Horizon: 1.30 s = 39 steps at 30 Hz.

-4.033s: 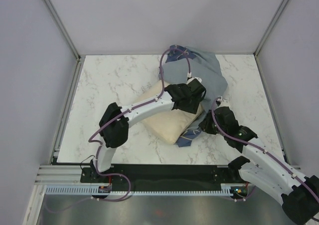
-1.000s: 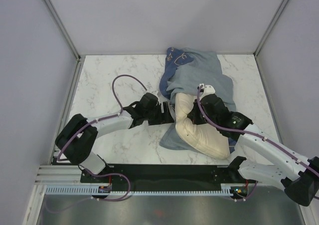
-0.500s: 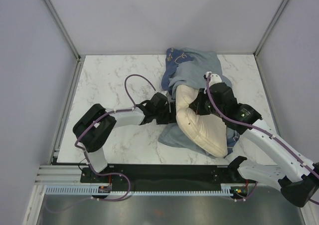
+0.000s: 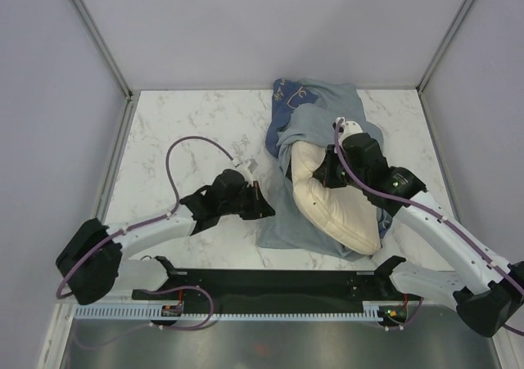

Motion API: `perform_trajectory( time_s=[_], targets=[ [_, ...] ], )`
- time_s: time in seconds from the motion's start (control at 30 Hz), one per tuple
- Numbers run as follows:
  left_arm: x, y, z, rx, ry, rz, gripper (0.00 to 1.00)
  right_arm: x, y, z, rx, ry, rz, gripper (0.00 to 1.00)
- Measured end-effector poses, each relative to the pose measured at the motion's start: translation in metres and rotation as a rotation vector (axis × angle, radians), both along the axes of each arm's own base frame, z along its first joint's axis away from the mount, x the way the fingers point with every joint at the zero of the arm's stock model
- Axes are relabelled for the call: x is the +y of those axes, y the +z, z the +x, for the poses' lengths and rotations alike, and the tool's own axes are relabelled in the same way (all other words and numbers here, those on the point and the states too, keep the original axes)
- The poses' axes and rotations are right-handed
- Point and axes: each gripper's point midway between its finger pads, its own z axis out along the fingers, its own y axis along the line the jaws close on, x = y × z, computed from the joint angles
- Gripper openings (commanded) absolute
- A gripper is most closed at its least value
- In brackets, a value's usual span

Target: Put the pillow into the pillowcase

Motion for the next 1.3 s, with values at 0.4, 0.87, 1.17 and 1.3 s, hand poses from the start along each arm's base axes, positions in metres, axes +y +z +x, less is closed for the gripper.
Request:
perform_trajectory(
  time_s=[0.4,0.87,1.17,1.3],
  targets=[
    [0.026,0.063,-0.037,-0.064,-0.019,-0.154,0.02,0.003,-0.073,0.008,0.116,0.036,-0.131,0.0],
    [0.047,0.067,-0.049,-0.064,0.017,-0.146,0.02,0.027,-0.106,0.06,0.133,-0.016,-0.26,0.0],
    [0.061,0.065,-0.047,-0.073,0.068,-0.111,0.02,0.031,-0.092,0.09,0.059,-0.063,-0.333,0.45],
    [0.065,0.05,-0.045,-0.025,0.08,-0.063,0.02,0.048,-0.079,0.069,-0.016,0.036,-0.317,0.62]
  ],
)
